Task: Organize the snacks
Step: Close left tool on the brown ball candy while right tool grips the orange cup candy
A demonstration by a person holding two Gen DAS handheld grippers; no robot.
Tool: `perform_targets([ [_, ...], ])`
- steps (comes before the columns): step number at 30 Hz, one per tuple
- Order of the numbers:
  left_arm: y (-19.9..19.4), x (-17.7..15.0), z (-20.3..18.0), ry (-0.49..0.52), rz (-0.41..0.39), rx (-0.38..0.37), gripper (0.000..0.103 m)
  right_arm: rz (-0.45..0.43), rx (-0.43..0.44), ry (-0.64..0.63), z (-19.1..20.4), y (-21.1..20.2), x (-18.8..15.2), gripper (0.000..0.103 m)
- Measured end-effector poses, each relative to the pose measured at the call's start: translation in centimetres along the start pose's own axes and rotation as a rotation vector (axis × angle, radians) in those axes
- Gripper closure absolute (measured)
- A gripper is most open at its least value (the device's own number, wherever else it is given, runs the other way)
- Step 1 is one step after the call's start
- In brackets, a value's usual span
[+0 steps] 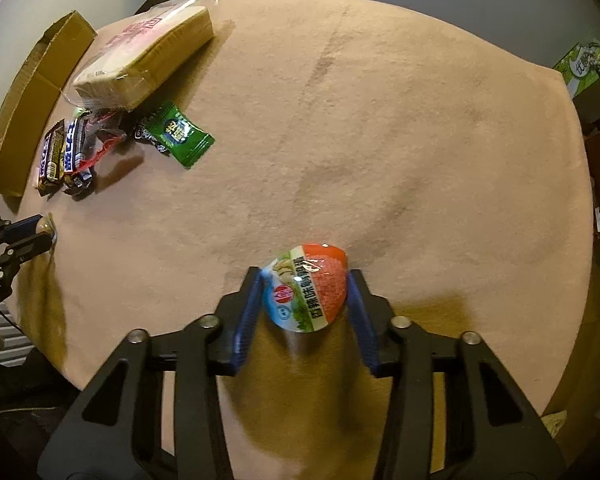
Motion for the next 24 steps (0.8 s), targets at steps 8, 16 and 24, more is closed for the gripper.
perform_targets([
  [8,-0.7,-0.1,0.7,-0.024,-0.011,-0.011,0.078,-0.022,0.008,0.015,0.0,-0.8,-0.2,0.065],
  [16,-2.3,0.1,1.5,-0.042,-0.041,-0.023,0.078,-0.068,0.029,0.006,1.2,-3.4,0.6,0.065],
  [24,-4.4,0.7,2.4,-0.059,-0.086,-0.021,0.078,-0.116,0.071,-0.034,3.2,-5.7,1.8,0.065],
])
Point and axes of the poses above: each gripper's, at about its wrist camera, not at the fingertips, and y roughly the way its jaws point, z to its left, x to its top, the point moved 5 cm from there along y, roughly the way its jaws point, and after that the axes turned 12 degrees about -z, right-handed, at the moved point
